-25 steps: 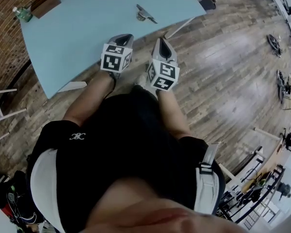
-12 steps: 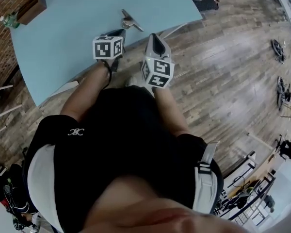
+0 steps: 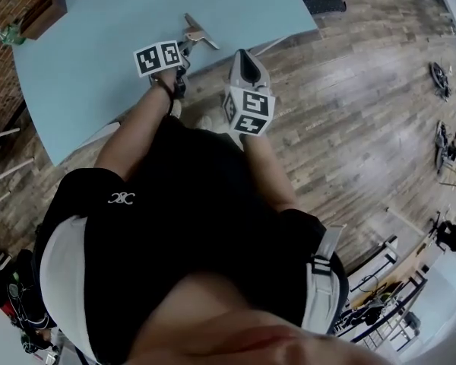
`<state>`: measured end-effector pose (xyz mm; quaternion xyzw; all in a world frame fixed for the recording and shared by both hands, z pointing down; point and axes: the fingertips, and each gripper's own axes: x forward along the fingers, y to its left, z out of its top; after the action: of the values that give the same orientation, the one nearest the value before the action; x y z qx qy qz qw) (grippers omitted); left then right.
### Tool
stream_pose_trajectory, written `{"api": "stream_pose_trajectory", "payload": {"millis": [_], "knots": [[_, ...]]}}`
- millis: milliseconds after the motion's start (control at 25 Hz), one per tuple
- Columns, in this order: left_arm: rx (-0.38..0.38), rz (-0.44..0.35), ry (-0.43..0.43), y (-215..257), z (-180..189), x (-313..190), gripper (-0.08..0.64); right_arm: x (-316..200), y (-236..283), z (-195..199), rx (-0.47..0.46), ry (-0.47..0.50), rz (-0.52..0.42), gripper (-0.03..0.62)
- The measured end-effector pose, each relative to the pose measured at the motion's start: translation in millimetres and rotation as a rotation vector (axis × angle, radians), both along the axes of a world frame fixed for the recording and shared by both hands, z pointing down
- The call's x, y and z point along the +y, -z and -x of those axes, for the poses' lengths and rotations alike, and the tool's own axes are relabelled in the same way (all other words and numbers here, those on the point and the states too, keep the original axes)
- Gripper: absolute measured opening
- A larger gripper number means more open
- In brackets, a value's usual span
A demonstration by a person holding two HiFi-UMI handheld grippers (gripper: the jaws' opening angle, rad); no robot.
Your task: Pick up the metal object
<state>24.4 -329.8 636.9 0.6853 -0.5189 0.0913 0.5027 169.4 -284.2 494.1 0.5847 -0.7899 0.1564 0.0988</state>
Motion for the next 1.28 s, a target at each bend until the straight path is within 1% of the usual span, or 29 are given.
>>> {"api": "stream_pose_trajectory", "payload": {"millis": [120,240,400,480,640,760,880,960,1080,1160,1280], "knots": [[-0.016,0.033,-0.013,-14.7,0.8,-7.8,0.084,-8.7,4.5,-4.1,0.007,-0.029,-0.013,0.014],[-0.011,0.061,-0.030,-28.1,-0.3,-18.1,0.084,-16.7,3.3,-4.6,0.020,-0.056,-0.013,0.014],[0.048,0.132,-0.004,-45.1,-2.0,-26.7,0.084,-20.1,2.3,-5.7,0.041,-0.073,-0.009,0.014],[0.082,0.160,0.001,-51.3,-4.2,-30.3,0.099,-23.5,2.6,-8.6,0.048,-0.090,-0.011,0.014],[0.100,0.169,-0.035,-54.7,-12.3,-38.8,0.107,-29.5,1.9,-14.7,0.060,-0.128,-0.007,0.014],[0.120,0.171,-0.051,-53.6,-16.9,-43.4,0.101,-32.2,0.6,-11.1,0.072,-0.127,-0.003,0.014],[0.147,0.163,-0.062,-52.0,-21.6,-44.7,0.061,-33.5,0.9,-6.5,0.077,-0.121,-0.003,0.014],[0.168,0.157,-0.064,-50.6,-23.1,-46.1,0.051,-34.6,1.1,-5.1,0.075,-0.121,-0.002,0.014],[0.242,0.128,-0.060,-38.0,-26.4,-49.7,0.022,-36.1,1.3,-4.2,0.058,-0.121,0.004,0.014],[0.234,0.083,-0.084,-25.8,-28.0,-53.1,0.005,-37.5,0.1,-3.0,0.047,-0.117,0.012,0.014],[0.209,0.010,-0.127,-6.2,-29.9,-57.4,0.005,-40.2,0.5,3.0,0.038,-0.108,0.011,0.014]]}}
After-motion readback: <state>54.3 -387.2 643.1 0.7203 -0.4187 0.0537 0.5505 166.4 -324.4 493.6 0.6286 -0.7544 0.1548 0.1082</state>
